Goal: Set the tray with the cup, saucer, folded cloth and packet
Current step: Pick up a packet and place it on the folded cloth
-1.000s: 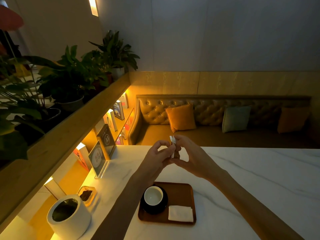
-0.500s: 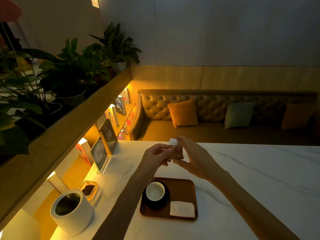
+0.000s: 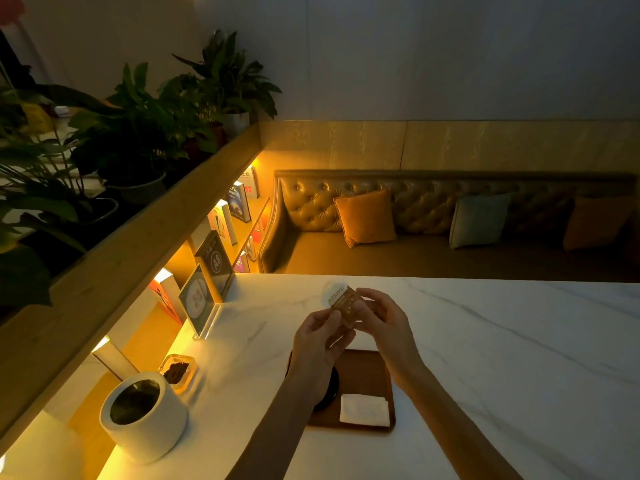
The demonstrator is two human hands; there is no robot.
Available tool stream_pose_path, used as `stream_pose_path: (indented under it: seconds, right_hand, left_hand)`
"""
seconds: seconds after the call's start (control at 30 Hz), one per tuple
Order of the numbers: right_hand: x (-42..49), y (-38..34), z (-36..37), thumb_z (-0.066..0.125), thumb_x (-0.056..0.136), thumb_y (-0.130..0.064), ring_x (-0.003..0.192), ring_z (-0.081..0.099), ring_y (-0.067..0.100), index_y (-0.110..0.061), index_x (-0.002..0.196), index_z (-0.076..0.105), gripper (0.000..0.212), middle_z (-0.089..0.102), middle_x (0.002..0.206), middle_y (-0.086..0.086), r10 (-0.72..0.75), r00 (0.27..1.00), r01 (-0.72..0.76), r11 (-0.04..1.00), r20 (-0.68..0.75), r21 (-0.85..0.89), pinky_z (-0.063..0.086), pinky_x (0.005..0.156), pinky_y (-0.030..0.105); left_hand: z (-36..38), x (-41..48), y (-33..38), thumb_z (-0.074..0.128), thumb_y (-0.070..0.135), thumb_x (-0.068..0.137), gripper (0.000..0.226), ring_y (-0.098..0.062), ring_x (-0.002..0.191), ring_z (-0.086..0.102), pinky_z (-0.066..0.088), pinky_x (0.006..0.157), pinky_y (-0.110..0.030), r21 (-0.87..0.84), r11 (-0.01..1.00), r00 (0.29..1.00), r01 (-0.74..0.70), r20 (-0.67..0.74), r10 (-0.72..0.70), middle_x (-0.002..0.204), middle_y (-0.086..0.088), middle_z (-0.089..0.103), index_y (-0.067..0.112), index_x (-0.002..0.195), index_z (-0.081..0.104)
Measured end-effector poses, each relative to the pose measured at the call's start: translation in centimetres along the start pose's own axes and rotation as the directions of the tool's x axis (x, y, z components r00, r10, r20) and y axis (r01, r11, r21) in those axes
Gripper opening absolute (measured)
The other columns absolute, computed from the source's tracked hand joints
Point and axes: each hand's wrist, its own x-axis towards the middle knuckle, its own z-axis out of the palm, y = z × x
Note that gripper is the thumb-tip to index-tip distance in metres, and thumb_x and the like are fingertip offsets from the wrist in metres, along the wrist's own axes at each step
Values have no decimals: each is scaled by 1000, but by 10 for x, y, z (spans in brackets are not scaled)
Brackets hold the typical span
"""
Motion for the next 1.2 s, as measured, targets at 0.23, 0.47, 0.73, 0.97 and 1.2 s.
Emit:
stream_pose_path:
  seconds: [0.23, 0.47, 0.73, 0.97, 1.2]
  right_hand:
    - [0, 2, -15, 63, 89, -20, 97, 69, 14, -23, 109, 69, 21, 73, 104, -3, -83, 992, 100, 980, 100, -173, 59, 84, 35]
    - [0, 3, -32, 61, 90, -20, 97, 65, 7, -31, 114, 65, 26, 68, 108, -7, -146, 969, 217, 888, 200, -405, 60, 79, 27]
    - [5, 7, -40, 57, 92, -15, 90, 60, 2, -19, 118, 67, 27, 66, 102, 1, -333, 892, 452, 685, 305, -572, 49, 70, 5]
    - [8, 9, -41, 56, 93, -18, 101, 63, 5, -30, 126, 57, 36, 65, 107, -10, -210, 957, 276, 873, 200, -402, 55, 77, 14]
    - [-8, 40, -45, 65, 87, -9, 90, 72, 11, -24, 112, 66, 29, 73, 100, 1, 110, 994, -111, 993, -18, -28, 58, 66, 19]
  left_hand:
    - [-20, 2, -1, 66, 19, 89, 34, -23, 104, 70, 59, 84, -30, 162, 985, 986, 54, 146, -78, 116, -11, 68, 14, 121, 57]
    - [-27, 6, -1, 63, 20, 91, 21, -22, 101, 71, 61, 81, -32, 324, 939, 988, -116, 132, 77, 110, -9, 71, 11, 110, 66]
    - [-23, 13, -9, 64, 12, 90, 10, -16, 95, 72, 59, 69, -19, 318, 933, 982, -171, 131, 136, 96, 2, 75, 17, 97, 70]
    - [-20, 24, -13, 65, 14, 90, 15, -18, 98, 72, 58, 72, -20, 264, 955, 988, -136, 107, 112, 102, -4, 74, 13, 104, 69]
    - [-27, 31, -37, 70, 17, 86, 13, -20, 94, 73, 60, 74, -25, 263, 964, 996, 30, 76, -51, 99, -7, 75, 12, 98, 72]
